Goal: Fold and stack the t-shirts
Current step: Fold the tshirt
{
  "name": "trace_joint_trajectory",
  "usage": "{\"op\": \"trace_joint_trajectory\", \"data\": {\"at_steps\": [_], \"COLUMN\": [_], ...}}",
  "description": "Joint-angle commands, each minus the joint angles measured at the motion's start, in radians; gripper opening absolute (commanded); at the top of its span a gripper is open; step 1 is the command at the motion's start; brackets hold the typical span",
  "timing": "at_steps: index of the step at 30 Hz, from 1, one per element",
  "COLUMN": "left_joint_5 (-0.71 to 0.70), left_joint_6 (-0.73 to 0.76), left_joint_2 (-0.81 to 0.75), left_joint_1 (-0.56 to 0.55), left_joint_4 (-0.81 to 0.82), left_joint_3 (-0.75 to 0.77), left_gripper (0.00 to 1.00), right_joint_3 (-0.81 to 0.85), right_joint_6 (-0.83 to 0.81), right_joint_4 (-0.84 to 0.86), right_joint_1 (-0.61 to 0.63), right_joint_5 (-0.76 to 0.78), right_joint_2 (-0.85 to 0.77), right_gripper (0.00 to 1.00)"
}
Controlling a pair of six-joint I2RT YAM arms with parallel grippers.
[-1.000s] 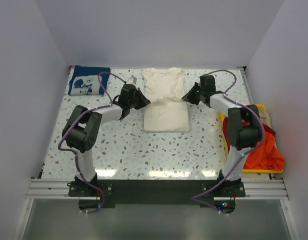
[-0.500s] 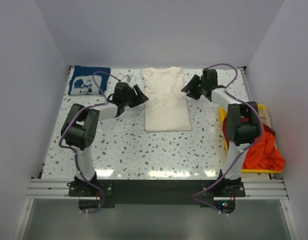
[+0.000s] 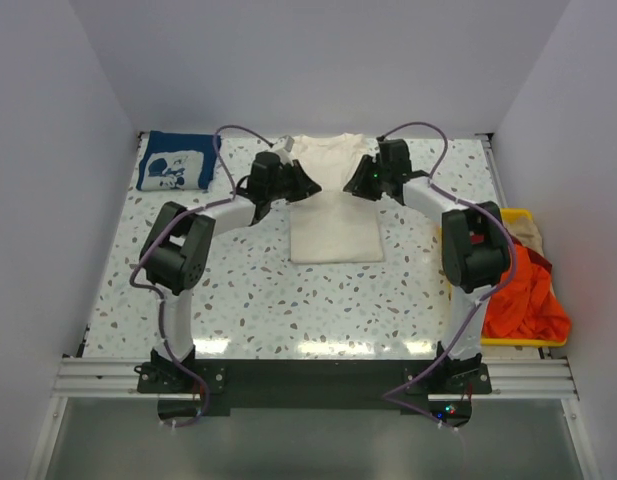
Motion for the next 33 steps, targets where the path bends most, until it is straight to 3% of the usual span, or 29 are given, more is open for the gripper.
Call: {"op": "trace_joint_trajectory", "data": {"at_steps": [1, 10, 18, 29, 33], "left_joint_5": [0.031, -0.065, -0.119, -0.220, -0.286], "left_joint_6": [0.030, 0.055, 0.055, 0.099, 0.139], "left_joint_2": [0.094, 0.244, 0.206, 0.102, 0.120], "left_joint_1": [-0.040, -0.020, 0.031, 0.046, 0.046], "left_joint_4": [-0.029, -0.151, -0.125, -0.086, -0.186], "left_joint_3": [0.108, 0.206, 0.114, 0.036, 0.124], "left_gripper": [0.12, 0.11, 0.12, 0.17, 0.22], "right_joint_3": [0.060, 0.157, 0.096, 0.152, 0.166], "right_joint_6": [-0.036, -0.065, -0.034, -0.065, -0.072], "right_joint_4": [0.010, -0.088, -0.072, -0.122, -0.147], "right_joint_1": [0.019, 0.014, -0.036, -0.047, -0.044], "right_joint_5": [0.003, 0.097, 0.109, 0.150, 0.163], "right_joint_2": [0.057, 0.190, 0.180, 0.198, 0.211], "right_gripper": [0.37, 0.34, 0.34, 0.34, 0.34]}}
